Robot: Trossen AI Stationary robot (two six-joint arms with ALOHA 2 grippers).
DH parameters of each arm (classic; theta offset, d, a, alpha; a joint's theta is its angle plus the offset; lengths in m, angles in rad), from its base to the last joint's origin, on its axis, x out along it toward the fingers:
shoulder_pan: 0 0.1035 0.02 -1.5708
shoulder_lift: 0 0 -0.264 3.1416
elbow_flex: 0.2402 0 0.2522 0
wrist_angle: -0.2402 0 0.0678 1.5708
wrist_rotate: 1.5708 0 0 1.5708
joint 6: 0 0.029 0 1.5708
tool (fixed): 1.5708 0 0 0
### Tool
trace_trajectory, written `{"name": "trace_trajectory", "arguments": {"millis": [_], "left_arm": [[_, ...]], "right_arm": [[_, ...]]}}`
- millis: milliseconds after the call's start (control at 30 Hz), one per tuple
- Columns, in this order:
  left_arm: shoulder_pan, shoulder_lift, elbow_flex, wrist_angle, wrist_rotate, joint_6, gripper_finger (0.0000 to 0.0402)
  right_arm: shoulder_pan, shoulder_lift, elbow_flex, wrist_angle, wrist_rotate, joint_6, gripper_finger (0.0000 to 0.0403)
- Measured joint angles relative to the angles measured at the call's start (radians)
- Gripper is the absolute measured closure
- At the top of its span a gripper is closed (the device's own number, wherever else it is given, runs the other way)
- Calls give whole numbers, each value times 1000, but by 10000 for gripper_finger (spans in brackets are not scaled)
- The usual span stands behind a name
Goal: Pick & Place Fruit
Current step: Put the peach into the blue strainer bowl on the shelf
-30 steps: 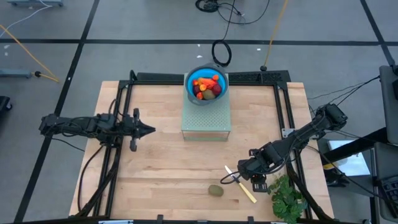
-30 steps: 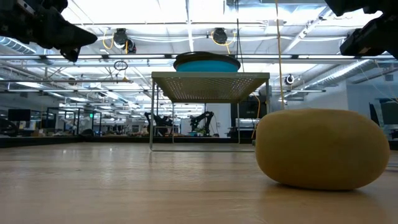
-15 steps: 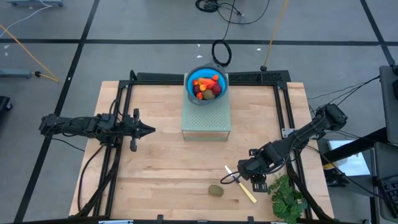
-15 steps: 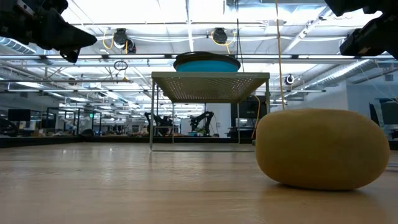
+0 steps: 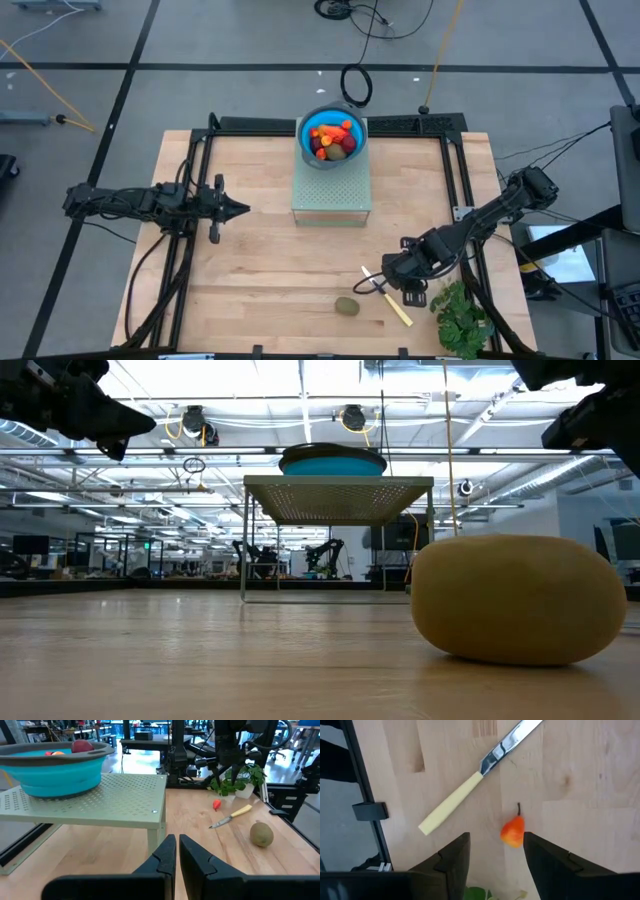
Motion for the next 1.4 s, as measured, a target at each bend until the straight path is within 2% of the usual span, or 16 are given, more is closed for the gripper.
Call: {"name": "trace_trajectory", "arguments": {"millis": [267,500,1400], "left_arm": [[0,0,0,0,-1,3,380],[0,0,0,0,-1,4,380],[0,0,0,-27,-3,13,380]], "right_arm": [[0,0,-90,44,-6,98,223],[0,0,-145,144,-7,109,231],[4,0,-216,211,-8,155,232]]}}
